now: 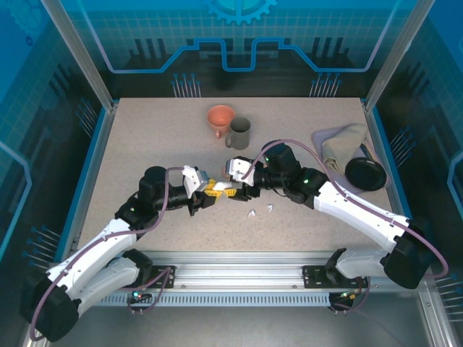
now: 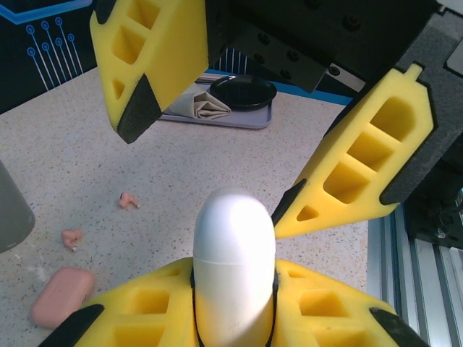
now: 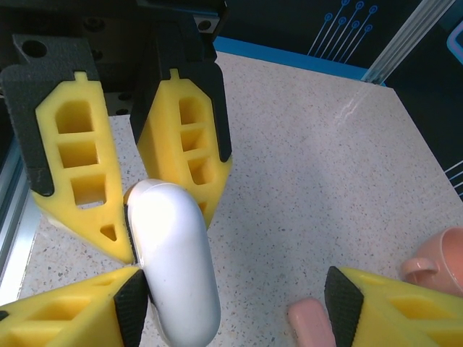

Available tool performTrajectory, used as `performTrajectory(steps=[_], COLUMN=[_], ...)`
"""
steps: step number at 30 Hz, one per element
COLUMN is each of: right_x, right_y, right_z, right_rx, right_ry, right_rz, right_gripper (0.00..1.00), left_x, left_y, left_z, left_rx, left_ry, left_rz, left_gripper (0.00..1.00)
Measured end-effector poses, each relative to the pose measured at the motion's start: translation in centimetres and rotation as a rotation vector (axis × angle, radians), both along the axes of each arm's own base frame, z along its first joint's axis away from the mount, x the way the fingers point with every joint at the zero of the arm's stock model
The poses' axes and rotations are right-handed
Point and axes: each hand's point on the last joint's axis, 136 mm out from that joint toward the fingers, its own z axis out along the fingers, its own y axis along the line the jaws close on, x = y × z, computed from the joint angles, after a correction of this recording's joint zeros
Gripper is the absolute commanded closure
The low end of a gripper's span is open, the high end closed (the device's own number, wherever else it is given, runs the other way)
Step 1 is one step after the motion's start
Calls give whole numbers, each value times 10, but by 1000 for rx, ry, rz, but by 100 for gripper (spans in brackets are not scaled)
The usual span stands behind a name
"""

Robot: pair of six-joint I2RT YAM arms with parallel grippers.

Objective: Insert the wireless bluetooth earbuds into the charging case

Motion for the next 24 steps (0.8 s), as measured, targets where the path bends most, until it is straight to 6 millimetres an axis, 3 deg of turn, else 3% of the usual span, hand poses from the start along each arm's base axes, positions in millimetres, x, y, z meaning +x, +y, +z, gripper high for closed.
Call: performTrajectory(steps=[14, 24], right_x=[5, 22], right_y=[-4, -18], right_z=[0, 0], right_rx=[-14, 3], right_ry=[14, 63], right_rz=[-38, -123], right_gripper=[32, 30], left_x=[2, 1], left_y=[1, 2], left_z=[-2, -6], left_rx=[19, 33], left_ry=[-10, 1], left_rz=[9, 11], left_gripper=[100, 100])
